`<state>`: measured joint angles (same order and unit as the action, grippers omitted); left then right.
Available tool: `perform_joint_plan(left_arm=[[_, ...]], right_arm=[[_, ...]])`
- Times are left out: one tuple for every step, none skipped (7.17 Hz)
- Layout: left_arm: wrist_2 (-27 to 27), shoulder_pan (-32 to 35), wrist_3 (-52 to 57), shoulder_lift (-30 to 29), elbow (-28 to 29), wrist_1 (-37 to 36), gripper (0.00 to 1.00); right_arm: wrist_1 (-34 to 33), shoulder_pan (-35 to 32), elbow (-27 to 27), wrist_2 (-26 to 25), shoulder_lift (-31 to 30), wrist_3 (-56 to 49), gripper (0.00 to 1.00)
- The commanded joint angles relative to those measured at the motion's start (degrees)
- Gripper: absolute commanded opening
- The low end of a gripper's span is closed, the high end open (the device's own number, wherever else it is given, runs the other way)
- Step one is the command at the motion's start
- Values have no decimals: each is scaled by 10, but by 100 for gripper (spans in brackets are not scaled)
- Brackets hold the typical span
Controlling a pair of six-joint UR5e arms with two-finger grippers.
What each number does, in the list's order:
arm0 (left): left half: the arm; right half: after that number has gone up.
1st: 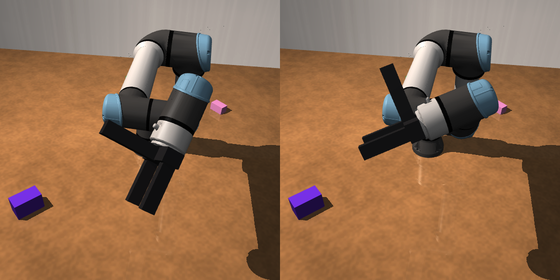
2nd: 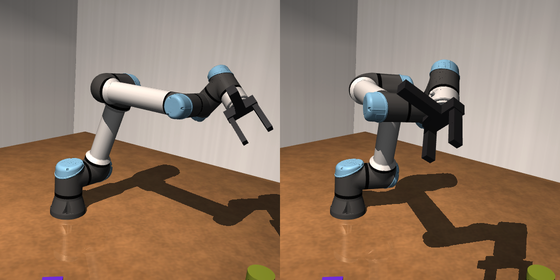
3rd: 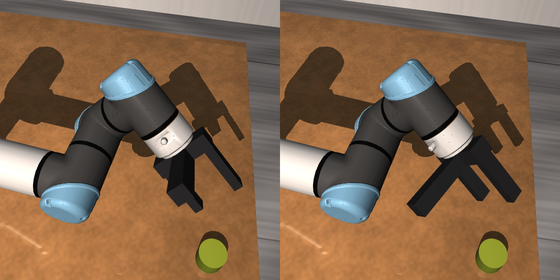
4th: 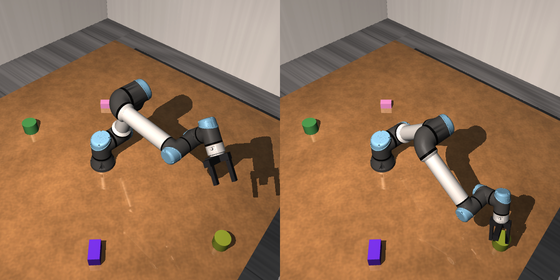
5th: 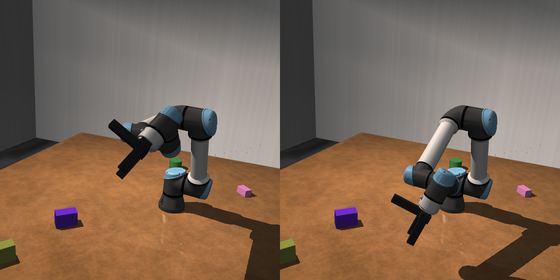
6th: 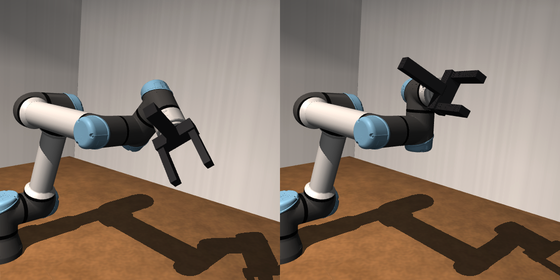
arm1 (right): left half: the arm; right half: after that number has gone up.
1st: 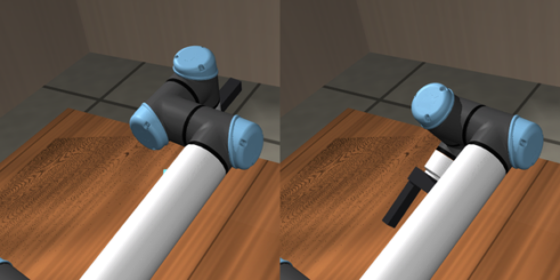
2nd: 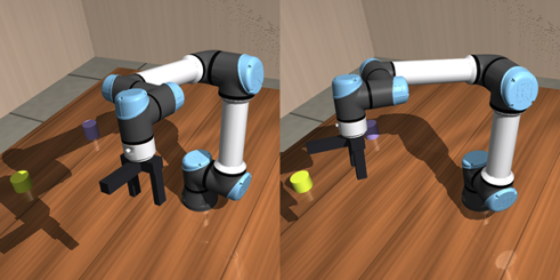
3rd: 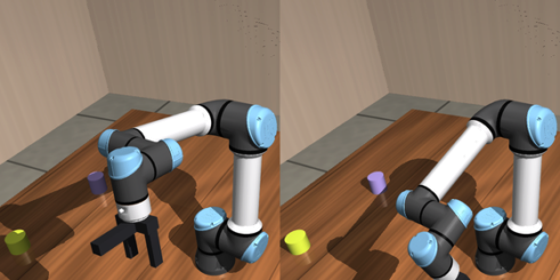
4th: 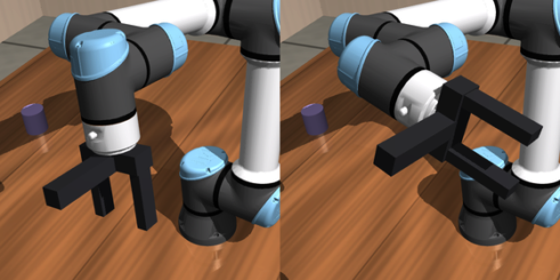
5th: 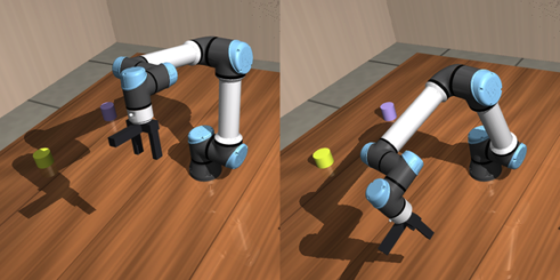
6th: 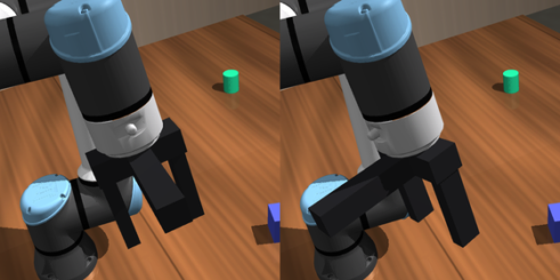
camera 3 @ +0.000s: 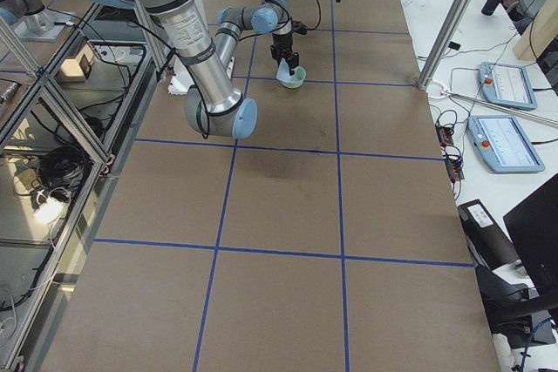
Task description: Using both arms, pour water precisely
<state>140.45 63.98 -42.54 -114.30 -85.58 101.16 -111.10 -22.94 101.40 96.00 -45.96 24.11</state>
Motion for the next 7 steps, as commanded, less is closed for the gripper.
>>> perform_joint_plan(left_arm=[[0, 0, 0, 2, 0, 1, 99], [0, 0, 0, 3, 0, 1, 99], [1, 0, 0, 4, 0, 1, 99], [0, 0, 0, 4, 1, 2, 99], [1, 0, 0, 5, 0, 3, 99], [1, 0, 0, 9, -1, 5, 99], [1, 0, 0, 9, -3, 6, 99]], right_arm=[[-77, 3, -65, -5, 68, -48, 25], [-100, 4, -74, -13, 81, -62, 25], [-101, 10, -94, -29, 83, -77, 24], [-120, 13, -105, -44, 92, -98, 22], [-155, 15, -110, -50, 111, -121, 22], [-170, 20, -111, -64, 115, -128, 22], [-178, 26, -131, -84, 124, -147, 22]])
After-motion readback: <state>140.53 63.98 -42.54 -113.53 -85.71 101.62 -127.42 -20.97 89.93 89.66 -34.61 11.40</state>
